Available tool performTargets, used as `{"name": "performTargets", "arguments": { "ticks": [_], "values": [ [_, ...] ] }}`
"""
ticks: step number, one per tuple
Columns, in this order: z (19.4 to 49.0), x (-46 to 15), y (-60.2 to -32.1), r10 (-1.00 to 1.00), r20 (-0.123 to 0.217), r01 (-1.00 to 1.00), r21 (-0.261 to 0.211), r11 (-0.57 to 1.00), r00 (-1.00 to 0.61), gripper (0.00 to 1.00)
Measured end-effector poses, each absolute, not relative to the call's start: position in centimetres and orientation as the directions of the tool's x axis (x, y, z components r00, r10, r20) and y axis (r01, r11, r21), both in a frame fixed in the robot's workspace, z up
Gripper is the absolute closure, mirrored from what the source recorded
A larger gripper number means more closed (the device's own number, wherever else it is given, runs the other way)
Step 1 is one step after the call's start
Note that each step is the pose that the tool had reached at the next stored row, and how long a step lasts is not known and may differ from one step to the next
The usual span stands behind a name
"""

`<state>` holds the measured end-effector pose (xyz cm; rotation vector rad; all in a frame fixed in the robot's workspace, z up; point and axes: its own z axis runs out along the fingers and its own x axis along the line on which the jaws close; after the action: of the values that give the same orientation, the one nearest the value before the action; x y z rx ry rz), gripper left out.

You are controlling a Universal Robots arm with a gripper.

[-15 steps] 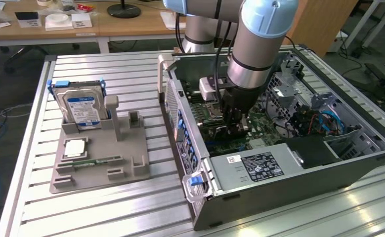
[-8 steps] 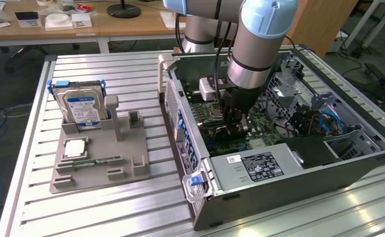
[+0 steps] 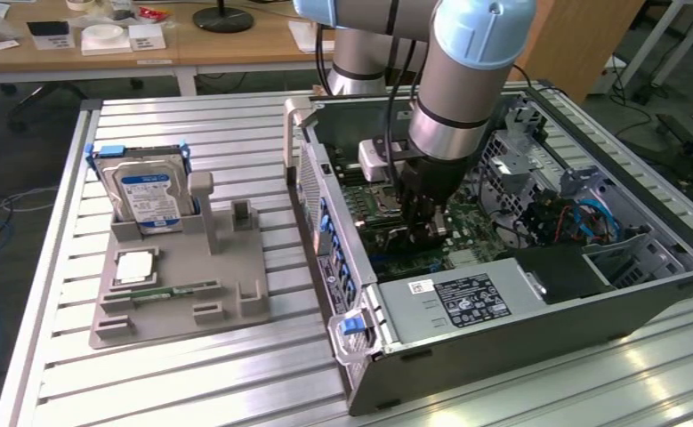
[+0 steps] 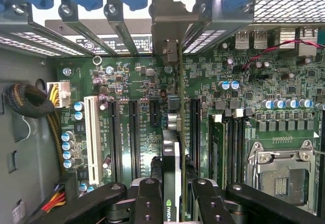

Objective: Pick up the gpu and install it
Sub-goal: 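Insert the gpu into the slot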

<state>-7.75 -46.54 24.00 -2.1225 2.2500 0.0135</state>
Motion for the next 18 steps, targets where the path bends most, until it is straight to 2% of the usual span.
{"name": "performTargets", "arguments": {
  "ticks": [18],
  "values": [
    [23.91, -7.75, -46.53, -0.995, -0.041, -0.995, -0.027, 0.093, -0.092, 0.73]
  ]
}}
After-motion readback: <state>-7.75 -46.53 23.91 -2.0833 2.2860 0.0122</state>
